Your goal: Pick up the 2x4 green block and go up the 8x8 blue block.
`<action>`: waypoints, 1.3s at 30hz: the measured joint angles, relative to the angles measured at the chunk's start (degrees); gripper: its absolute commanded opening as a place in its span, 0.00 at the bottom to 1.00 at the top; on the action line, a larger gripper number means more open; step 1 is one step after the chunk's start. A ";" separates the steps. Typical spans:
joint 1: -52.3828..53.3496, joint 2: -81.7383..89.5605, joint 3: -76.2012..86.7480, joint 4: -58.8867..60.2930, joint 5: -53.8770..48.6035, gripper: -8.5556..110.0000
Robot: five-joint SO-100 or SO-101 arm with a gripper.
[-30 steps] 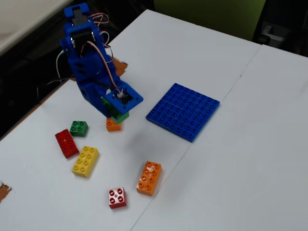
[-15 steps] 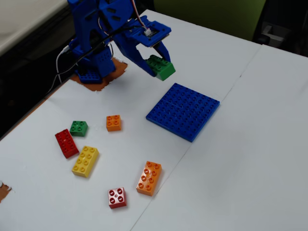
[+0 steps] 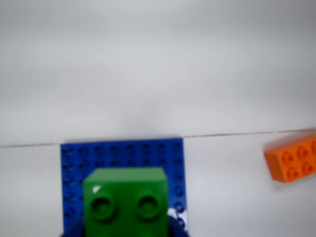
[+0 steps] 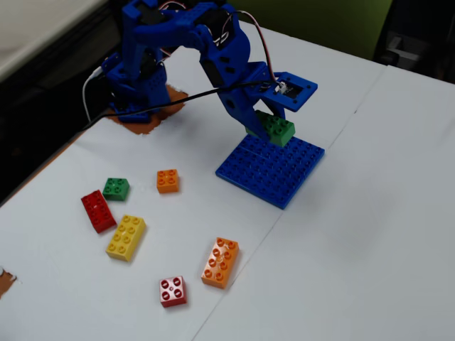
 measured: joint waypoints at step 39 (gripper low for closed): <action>-2.11 -0.62 8.53 -3.60 -6.06 0.14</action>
